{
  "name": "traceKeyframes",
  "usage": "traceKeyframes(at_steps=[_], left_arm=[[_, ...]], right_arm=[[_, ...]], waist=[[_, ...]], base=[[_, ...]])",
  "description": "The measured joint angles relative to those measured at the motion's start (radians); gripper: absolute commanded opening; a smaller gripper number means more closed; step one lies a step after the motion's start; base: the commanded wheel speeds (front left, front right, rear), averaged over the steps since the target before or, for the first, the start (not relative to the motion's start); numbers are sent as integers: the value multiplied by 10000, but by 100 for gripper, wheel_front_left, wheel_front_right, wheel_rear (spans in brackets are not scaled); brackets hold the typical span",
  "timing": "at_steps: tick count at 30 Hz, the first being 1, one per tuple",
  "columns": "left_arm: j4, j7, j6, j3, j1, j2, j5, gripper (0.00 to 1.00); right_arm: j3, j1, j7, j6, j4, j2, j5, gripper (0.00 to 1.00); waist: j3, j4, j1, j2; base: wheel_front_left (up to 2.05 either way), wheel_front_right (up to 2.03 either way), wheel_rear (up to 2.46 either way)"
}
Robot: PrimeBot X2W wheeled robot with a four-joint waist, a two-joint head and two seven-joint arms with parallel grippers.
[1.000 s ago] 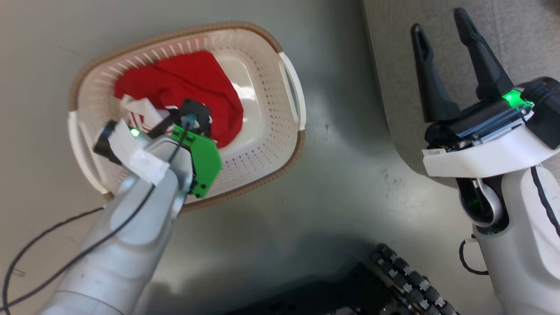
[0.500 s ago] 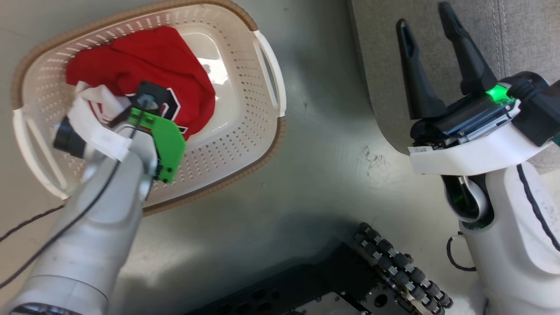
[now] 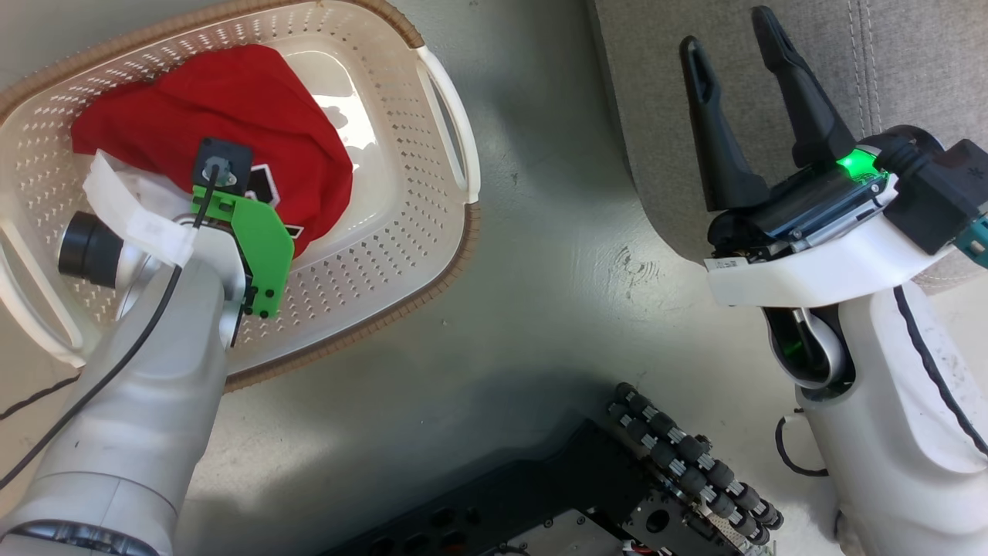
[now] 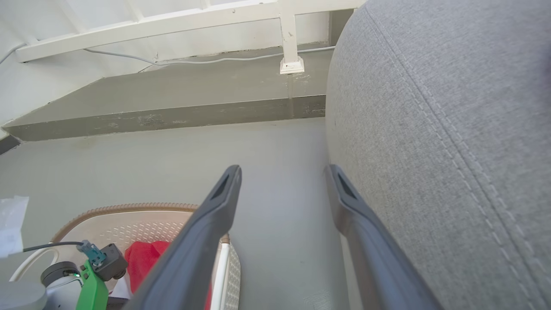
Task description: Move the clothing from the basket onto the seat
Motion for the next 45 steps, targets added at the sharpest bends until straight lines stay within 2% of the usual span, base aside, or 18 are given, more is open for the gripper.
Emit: traceKeyframes(at_steps=[8, 18, 31, 45], left_arm=[[426, -155, -180, -81, -170, -75, 13, 0], [596, -982, -355, -65, -170, -431, -280, 0], [280, -2621, -717, -102, 150, -671, -709, 0], [-656, -3986, -1064, -196, 1420, -715, -2382, 0]], right_arm=[[111, -61, -88, 44, 328, 35, 40, 100], [132, -240, -180, 81, 600, -165, -167, 100], [12, -265, -190, 88, 1191, -771, -445, 100], [115, -156, -174, 90, 2100, -821, -428, 100]], waist=[[-122, -48, 0, 0], [-597, 121, 0, 0], [-1717, 1014, -1, 0], [-3457, 1997, -1, 0]], base=[[0, 0, 0], [0, 0, 0], [0, 0, 0], [0, 0, 0]])
